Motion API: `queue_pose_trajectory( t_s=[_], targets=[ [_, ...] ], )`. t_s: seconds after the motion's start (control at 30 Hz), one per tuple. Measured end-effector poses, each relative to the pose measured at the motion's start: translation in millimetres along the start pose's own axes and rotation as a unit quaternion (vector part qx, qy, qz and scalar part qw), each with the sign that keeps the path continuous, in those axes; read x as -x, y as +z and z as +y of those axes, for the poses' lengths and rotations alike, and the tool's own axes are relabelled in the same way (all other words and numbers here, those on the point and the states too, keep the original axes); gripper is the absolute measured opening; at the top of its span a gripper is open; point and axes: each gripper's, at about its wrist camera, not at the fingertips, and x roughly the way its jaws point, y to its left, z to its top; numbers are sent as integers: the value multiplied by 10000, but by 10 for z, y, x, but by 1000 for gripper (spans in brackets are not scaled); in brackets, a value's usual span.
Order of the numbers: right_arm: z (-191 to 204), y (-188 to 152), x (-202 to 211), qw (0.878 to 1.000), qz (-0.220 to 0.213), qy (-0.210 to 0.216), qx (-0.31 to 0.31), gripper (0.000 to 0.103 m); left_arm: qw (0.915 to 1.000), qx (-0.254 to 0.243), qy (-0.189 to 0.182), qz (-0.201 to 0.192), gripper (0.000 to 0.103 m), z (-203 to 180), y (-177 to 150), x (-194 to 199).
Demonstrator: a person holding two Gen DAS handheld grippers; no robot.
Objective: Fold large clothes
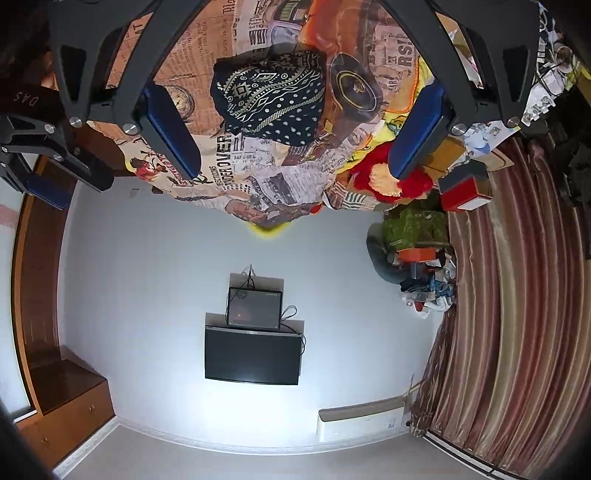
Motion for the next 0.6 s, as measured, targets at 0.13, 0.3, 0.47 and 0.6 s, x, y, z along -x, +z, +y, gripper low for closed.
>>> queue_pose_trajectory(
  t_s=[0.13, 0.3, 0.47, 0.6],
  targets=[
    [20, 2, -10, 10000, 18, 15, 50, 103, 10000, 42, -30, 56, 102, 18, -23, -25],
    [20, -6, -18, 10000, 52, 25, 71, 103, 9999, 39, -36, 107, 102, 14, -39, -69],
    [13, -7, -11, 10000, 61, 20, 74, 103, 9999, 39, -56, 143, 102, 3, -59, -89],
    [9, -14, -15, 10000, 67, 25, 59, 103, 9999, 30, -60, 150, 102, -1, -59, -89]
  ],
)
